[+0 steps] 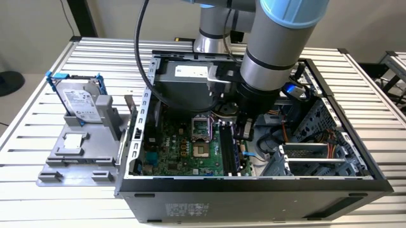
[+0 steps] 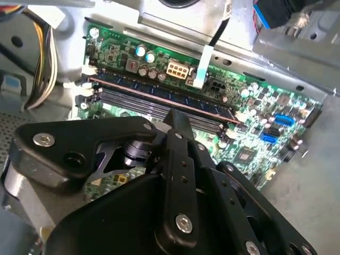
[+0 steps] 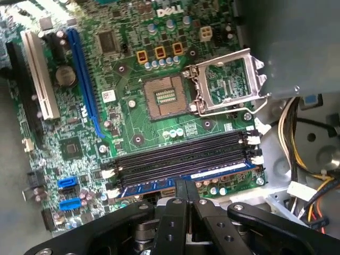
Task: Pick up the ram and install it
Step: 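Press down the ram until it locks into place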
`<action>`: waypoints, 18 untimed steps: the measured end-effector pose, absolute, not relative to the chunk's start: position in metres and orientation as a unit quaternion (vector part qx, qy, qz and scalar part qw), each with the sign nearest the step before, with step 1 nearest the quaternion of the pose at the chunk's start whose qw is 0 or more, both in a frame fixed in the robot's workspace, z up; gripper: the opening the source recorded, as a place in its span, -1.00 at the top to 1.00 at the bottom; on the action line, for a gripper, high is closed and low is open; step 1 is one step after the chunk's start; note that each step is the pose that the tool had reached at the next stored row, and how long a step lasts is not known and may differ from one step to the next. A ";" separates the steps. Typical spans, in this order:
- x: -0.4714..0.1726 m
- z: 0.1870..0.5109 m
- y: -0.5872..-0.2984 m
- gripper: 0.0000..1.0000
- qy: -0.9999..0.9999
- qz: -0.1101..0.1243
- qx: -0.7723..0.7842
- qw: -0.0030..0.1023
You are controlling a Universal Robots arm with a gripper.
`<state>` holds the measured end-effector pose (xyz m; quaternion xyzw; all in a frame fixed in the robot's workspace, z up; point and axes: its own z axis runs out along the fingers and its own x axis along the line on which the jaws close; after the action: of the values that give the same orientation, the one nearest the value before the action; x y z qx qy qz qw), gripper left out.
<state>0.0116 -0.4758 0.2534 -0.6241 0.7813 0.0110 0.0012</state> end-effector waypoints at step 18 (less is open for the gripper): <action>0.012 0.253 -0.476 1.00 0.704 0.009 -0.710 0.003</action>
<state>0.0115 -0.4755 0.2534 -0.7099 0.7042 0.0085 0.0031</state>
